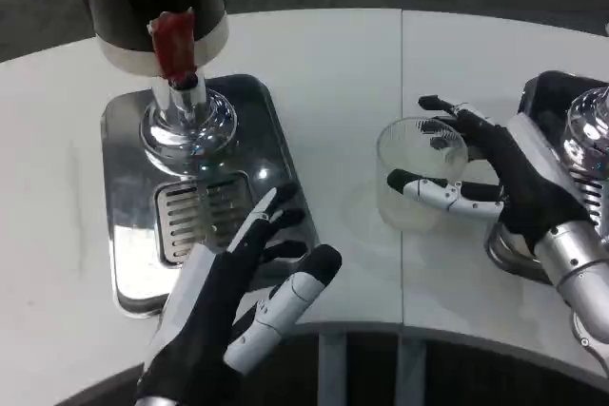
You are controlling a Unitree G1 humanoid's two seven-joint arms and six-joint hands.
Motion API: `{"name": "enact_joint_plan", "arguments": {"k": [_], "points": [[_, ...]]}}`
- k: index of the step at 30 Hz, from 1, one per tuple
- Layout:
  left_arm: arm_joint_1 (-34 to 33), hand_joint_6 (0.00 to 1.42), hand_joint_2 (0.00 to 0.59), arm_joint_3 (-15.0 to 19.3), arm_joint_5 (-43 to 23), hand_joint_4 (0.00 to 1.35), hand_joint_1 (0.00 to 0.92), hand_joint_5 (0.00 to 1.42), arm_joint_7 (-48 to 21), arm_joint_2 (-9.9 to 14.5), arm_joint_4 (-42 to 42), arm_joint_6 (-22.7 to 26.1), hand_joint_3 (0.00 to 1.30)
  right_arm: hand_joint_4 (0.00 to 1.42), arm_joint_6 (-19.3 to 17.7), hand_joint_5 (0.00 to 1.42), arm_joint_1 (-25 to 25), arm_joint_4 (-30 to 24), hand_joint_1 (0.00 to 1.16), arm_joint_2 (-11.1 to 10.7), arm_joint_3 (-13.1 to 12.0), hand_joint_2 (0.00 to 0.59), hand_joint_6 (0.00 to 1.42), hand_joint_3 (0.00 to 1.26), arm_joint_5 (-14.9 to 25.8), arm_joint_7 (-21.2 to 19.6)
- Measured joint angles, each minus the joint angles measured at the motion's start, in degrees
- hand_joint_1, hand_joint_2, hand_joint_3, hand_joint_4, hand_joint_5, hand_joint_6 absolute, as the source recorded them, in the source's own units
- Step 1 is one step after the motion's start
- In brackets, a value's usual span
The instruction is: Grasp the cup under the faucet to collect the drink, then remove the cup.
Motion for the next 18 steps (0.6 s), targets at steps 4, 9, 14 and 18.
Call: {"name": "enact_joint_plan", "arguments": {"k": [4, 9, 14, 18], "points": [[0.0, 0.34, 0.038, -0.1, 0.0, 0.16, 0.0, 0.28, 0.0, 0.0, 0.0, 0.0, 0.12, 0.01, -0.4, 0.03, 0.2, -0.1, 0.5, 0.2, -1.3, 0.172, 0.1, 0.0, 3.4, 2.2], [0.4, 0.34, 0.04, -0.3, 0.0, 0.16, 0.0, 0.29, 0.0, 0.1, -0.2, 0.0, 0.12, 0.0, -1.6, 0.0, 2.0, 0.5, 0.5, 3.2, -5.7, 0.172, 0.07, 0.0, 10.6, 2.7], [0.8, 0.34, 0.041, -0.7, 0.2, 0.16, 0.0, 0.29, 0.0, 0.4, -1.1, 0.0, 0.14, 0.0, -2.8, 0.0, 3.0, 0.7, 0.5, 3.8, -6.4, 0.172, 0.06, 0.0, 10.8, 2.3], [1.2, 0.34, 0.042, -0.9, 0.3, 0.16, 0.0, 0.29, 0.0, 0.7, -1.8, 0.0, 0.14, 0.0, -3.6, 0.0, 3.9, 1.1, 0.5, 4.6, -6.5, 0.17, 0.05, 0.0, 10.8, 2.3]]}}
